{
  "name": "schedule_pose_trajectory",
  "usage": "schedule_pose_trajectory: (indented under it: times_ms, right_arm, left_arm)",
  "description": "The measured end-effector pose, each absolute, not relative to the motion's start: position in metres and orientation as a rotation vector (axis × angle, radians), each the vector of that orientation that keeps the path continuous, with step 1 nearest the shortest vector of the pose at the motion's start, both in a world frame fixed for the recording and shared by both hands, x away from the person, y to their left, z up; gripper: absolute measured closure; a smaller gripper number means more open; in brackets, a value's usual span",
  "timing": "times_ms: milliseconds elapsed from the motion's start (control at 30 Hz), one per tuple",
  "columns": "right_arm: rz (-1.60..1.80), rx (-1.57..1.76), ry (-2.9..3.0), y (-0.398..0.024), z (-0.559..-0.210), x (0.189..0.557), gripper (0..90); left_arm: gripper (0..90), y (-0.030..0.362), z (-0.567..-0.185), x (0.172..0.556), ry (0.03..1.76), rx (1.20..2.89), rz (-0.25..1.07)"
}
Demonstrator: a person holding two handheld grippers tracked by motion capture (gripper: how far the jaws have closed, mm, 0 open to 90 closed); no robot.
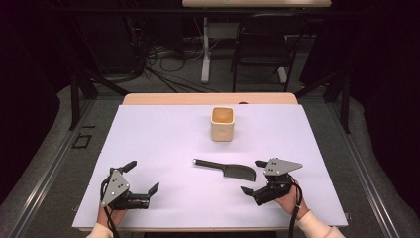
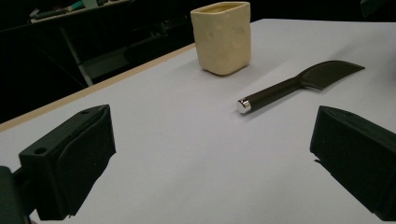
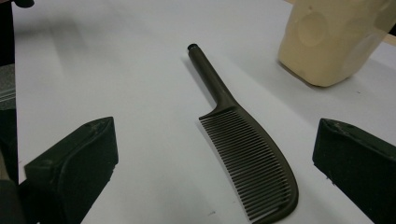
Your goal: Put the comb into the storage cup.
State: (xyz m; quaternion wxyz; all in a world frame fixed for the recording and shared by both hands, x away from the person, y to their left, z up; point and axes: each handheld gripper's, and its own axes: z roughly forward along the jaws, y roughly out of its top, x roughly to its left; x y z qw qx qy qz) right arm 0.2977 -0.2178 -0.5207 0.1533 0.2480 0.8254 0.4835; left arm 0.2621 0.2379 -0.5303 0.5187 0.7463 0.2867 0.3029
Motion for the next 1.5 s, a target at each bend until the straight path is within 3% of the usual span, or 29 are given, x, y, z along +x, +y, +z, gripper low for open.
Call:
schedule_pose_trajectory:
  times_ms: [1500]
  right_arm:
    - [1.382, 0.716, 2.432, -0.164, -0.516, 0.341, 0.0]
  left_arm:
    - [0.2, 0.238, -0.530, 0.262, 0.694, 1.794, 0.735]
